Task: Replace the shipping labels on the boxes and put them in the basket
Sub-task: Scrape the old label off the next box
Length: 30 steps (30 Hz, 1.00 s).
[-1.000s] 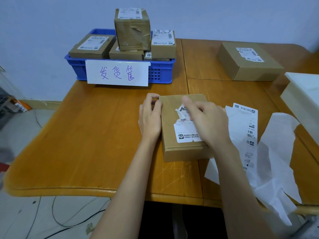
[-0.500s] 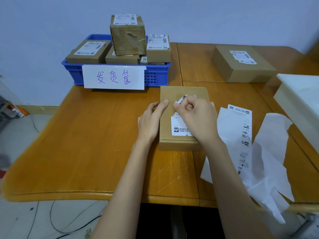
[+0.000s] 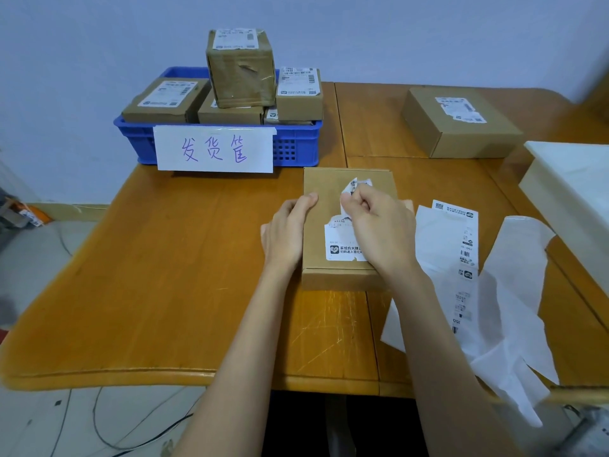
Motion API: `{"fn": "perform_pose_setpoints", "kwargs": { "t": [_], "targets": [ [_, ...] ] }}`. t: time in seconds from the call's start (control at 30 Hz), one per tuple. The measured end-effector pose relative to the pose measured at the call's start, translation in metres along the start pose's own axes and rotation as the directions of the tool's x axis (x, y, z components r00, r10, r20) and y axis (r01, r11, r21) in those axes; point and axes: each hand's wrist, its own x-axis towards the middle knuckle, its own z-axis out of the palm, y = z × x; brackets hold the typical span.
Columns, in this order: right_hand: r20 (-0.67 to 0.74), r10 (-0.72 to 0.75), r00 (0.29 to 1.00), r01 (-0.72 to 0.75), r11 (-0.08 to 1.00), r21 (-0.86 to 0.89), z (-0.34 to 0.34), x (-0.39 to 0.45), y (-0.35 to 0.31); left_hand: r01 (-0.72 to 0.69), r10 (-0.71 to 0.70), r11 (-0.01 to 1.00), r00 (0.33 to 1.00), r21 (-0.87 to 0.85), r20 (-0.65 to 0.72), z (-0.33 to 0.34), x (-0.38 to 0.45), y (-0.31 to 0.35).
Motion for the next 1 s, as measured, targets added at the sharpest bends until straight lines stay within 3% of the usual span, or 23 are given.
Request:
{"fn": "perform_pose_setpoints", "kwargs": {
  "t": [0.13, 0.27, 0.47, 0.57, 0.77, 1.0],
  "targets": [
    [-0.021, 0.089, 0.996, -0.089, 0.996, 0.005, -0.002, -0.001, -0.008, -0.006, 0.007, 1.000, 1.000, 0.012, -0.021, 0.003, -0.003, 0.000],
    [-0.125, 0.072, 0.990, -0.085, 0.991, -0.105, 0.006, 0.003, -0.006, -0.003, 0.003, 1.000, 0.999, 0.018, -0.036, 0.004, -0.004, 0.000],
    [-0.166, 0.126, 0.978, -0.121, 0.992, 0.040, -0.003, -0.002, 0.014, 0.007, -0.005, 1.000, 0.999, 0.027, -0.052, 0.005, -0.004, 0.002],
    [-0.146, 0.140, 0.979, -0.130, 0.988, 0.081, -0.010, -0.003, 0.012, 0.006, -0.005, 1.000, 0.998, 0.013, -0.060, 0.005, -0.005, -0.001],
    [-0.073, 0.104, 0.992, -0.112, 0.988, -0.105, 0.004, 0.006, -0.003, 0.014, -0.014, 1.000, 0.998, 0.004, -0.061, 0.005, -0.009, 0.001],
    [-0.078, 0.064, 0.995, -0.060, 0.997, 0.056, 0.004, 0.001, 0.005, -0.031, 0.033, 0.999, 0.998, 0.042, -0.049, 0.008, -0.008, 0.003]
  ]
}}
